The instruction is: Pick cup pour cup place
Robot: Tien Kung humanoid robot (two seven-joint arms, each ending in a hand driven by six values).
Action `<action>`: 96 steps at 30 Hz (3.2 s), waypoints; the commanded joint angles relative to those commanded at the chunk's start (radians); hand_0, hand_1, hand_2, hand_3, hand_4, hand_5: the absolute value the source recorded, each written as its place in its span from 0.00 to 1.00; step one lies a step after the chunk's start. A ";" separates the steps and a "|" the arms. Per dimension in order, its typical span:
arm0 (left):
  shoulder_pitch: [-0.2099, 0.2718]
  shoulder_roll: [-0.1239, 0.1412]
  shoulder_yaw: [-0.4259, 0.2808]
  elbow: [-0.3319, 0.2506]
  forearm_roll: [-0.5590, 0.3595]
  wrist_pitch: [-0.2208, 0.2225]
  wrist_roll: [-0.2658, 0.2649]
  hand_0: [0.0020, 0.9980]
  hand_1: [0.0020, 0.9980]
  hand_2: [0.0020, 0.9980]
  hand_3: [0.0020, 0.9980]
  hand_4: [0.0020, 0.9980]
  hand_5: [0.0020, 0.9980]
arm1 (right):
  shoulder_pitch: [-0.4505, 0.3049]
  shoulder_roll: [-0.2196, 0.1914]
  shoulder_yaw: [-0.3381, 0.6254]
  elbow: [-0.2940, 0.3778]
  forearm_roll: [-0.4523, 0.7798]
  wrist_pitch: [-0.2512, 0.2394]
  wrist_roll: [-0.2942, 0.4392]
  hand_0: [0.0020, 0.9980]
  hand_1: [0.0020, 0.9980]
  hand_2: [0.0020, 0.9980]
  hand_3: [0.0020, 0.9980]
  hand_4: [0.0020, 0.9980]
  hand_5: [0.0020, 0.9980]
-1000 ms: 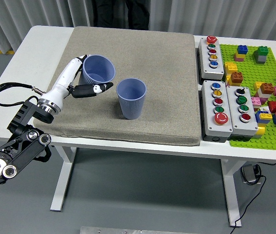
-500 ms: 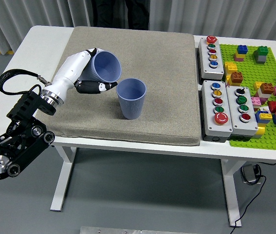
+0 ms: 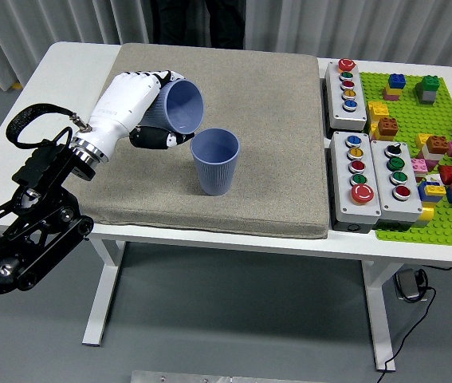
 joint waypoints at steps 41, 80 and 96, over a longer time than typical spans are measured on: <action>-0.035 0.015 0.063 0.003 0.145 0.014 0.039 0.56 0.51 0.53 0.52 0.80 0.16 | 0.002 0.000 -0.002 0.000 0.000 0.000 -0.002 0.70 0.64 0.60 0.60 0.00 0.31; -0.115 0.065 0.172 0.004 0.145 0.023 0.086 0.56 0.51 0.53 0.52 0.80 0.16 | 0.002 -0.001 -0.006 -0.001 0.009 -0.002 0.000 0.70 0.64 0.60 0.60 0.00 0.31; -0.167 0.102 0.234 -0.008 0.145 0.029 0.109 0.56 0.51 0.53 0.52 0.80 0.16 | 0.006 -0.004 -0.009 -0.001 0.016 -0.005 0.002 0.70 0.64 0.60 0.60 0.00 0.31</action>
